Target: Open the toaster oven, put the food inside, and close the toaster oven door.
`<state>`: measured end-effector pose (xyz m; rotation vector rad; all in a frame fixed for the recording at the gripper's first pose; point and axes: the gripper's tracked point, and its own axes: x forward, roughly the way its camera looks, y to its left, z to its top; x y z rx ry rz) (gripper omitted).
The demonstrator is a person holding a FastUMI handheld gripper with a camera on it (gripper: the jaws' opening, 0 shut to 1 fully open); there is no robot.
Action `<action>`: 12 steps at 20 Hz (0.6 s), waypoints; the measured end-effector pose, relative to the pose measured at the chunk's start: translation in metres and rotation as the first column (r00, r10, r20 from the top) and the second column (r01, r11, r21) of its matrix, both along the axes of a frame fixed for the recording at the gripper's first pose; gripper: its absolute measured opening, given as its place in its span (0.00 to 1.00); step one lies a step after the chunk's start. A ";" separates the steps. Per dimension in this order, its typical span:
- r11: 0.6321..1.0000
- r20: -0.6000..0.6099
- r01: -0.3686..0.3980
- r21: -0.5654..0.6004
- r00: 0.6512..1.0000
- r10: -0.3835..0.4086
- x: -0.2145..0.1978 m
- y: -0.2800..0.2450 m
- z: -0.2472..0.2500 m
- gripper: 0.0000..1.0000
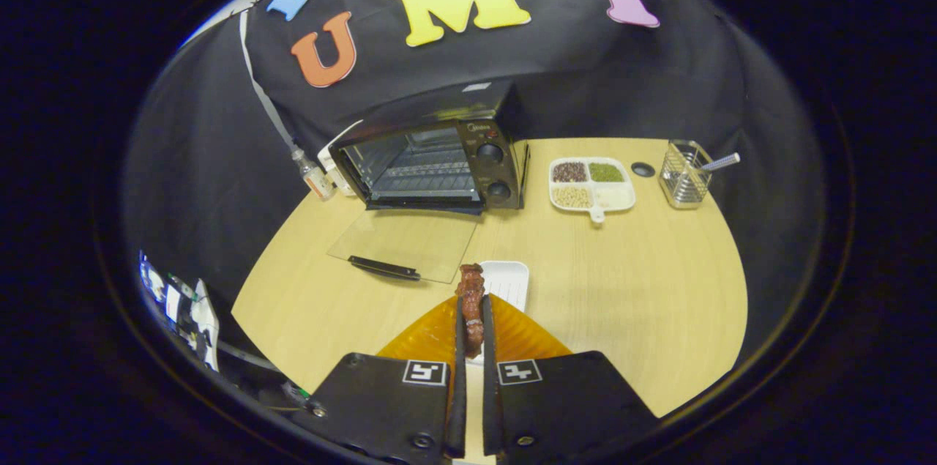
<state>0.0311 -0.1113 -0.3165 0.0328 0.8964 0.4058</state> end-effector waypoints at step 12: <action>0.993 0.179 0.071 0.089 0.980 -0.086 0.040 0.126 0.020 0.12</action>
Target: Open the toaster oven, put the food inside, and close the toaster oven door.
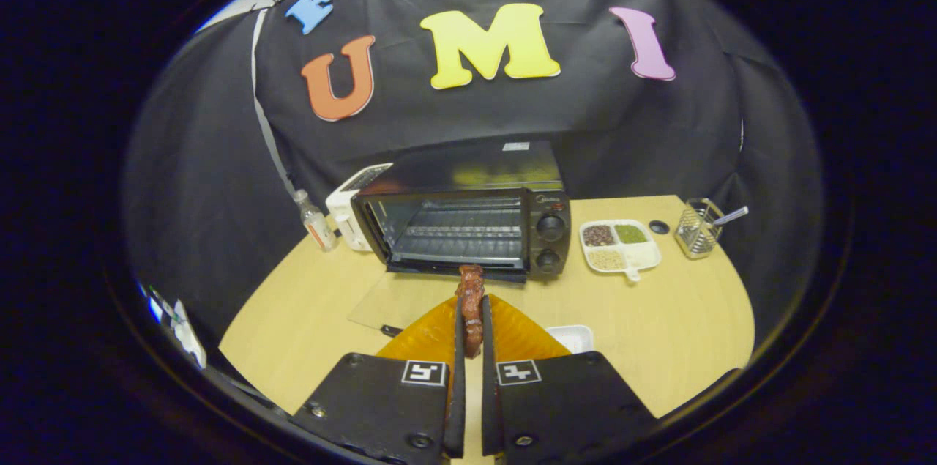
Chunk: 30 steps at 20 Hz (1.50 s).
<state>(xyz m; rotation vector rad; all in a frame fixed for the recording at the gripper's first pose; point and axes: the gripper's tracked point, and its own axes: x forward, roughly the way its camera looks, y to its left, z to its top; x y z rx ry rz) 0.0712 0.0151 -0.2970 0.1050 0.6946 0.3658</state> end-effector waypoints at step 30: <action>0.849 -0.056 0.366 0.382 0.926 -0.374 0.191 0.057 -0.129 0.31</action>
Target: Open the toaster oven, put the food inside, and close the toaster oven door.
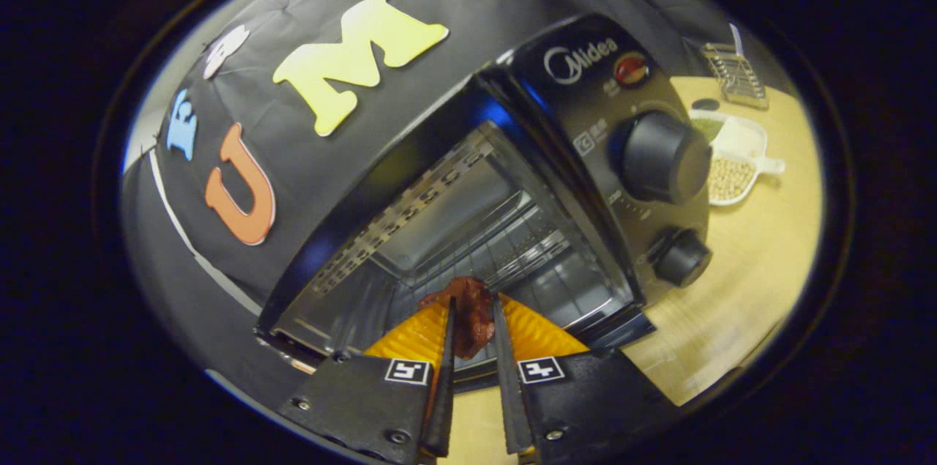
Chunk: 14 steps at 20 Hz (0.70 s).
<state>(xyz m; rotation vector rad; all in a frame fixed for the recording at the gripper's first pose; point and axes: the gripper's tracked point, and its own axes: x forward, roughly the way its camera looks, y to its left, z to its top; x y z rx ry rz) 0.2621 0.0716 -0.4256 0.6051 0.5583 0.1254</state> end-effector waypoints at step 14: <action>0.897 0.207 -0.030 -0.440 0.969 0.134 -0.154 -0.005 0.081 0.99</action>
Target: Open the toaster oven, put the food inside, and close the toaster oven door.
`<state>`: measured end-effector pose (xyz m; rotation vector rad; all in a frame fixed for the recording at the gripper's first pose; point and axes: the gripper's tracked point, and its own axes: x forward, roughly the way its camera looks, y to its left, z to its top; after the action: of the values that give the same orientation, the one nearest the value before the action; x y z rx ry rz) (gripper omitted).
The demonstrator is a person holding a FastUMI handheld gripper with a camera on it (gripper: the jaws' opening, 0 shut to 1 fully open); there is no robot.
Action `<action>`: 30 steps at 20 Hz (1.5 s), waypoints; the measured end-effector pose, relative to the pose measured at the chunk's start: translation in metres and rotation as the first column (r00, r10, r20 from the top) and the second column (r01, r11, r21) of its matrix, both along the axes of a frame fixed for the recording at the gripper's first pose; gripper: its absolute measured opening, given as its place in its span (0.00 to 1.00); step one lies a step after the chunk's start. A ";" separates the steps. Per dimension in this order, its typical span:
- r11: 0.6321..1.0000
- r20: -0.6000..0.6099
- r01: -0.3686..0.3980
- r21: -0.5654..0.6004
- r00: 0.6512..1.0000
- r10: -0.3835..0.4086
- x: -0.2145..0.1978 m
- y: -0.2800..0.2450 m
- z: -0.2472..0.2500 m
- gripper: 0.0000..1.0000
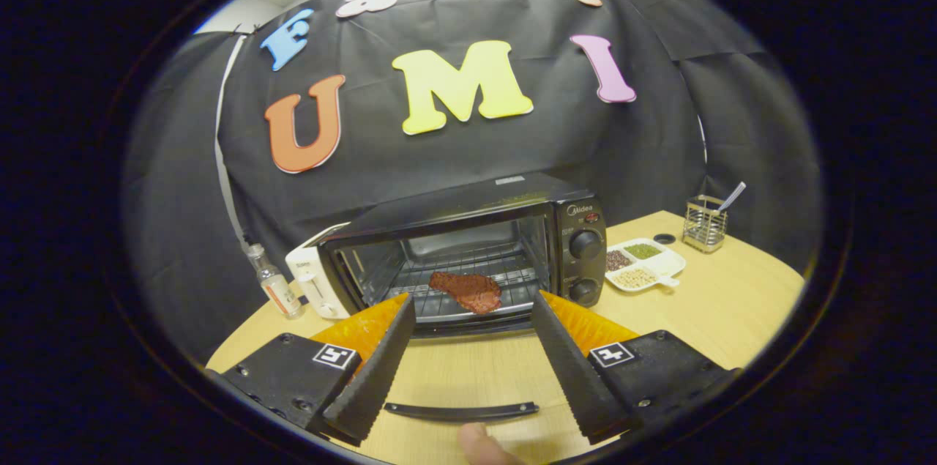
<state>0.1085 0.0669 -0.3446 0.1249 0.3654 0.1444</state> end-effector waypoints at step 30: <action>0.979 -0.374 -0.098 -0.179 0.927 0.025 -0.069 0.008 -0.150 1.00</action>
<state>0.0400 0.0747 -0.4941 -0.0565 0.7594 0.1466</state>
